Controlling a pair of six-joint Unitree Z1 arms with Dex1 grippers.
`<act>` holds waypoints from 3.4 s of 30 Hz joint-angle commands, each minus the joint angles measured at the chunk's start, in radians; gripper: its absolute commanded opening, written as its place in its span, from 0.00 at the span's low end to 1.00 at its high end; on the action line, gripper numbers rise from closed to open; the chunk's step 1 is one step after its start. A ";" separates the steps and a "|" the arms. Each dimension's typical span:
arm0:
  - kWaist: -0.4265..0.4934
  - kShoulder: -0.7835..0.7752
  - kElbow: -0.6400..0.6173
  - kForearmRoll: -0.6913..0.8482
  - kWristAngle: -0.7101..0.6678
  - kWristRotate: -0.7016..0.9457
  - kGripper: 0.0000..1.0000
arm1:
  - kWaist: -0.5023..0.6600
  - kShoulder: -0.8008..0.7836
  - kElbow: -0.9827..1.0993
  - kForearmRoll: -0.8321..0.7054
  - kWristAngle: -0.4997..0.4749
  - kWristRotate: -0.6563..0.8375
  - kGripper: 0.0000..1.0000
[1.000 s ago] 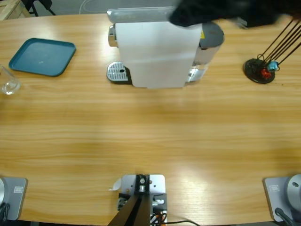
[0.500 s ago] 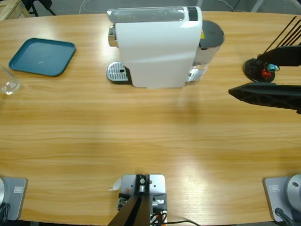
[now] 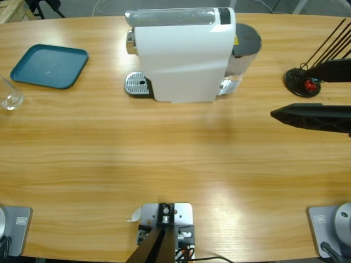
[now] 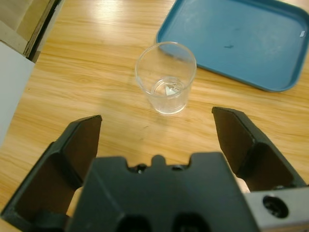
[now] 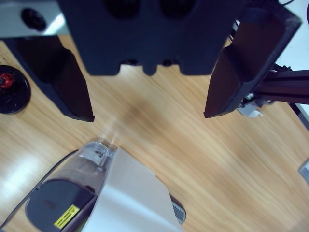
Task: Pour coffee
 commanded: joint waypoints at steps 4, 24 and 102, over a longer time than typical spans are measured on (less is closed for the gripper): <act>0.046 0.180 0.045 -0.157 0.040 0.061 1.00 | 0.009 0.173 -0.053 0.057 0.008 -0.038 1.00; 0.086 0.402 0.056 -0.370 0.039 0.045 1.00 | 0.009 0.226 -0.058 0.078 -0.024 -0.037 1.00; -0.154 0.854 -0.431 -0.482 -1.181 0.948 0.00 | 0.008 -0.014 -0.101 0.287 -0.123 -0.021 1.00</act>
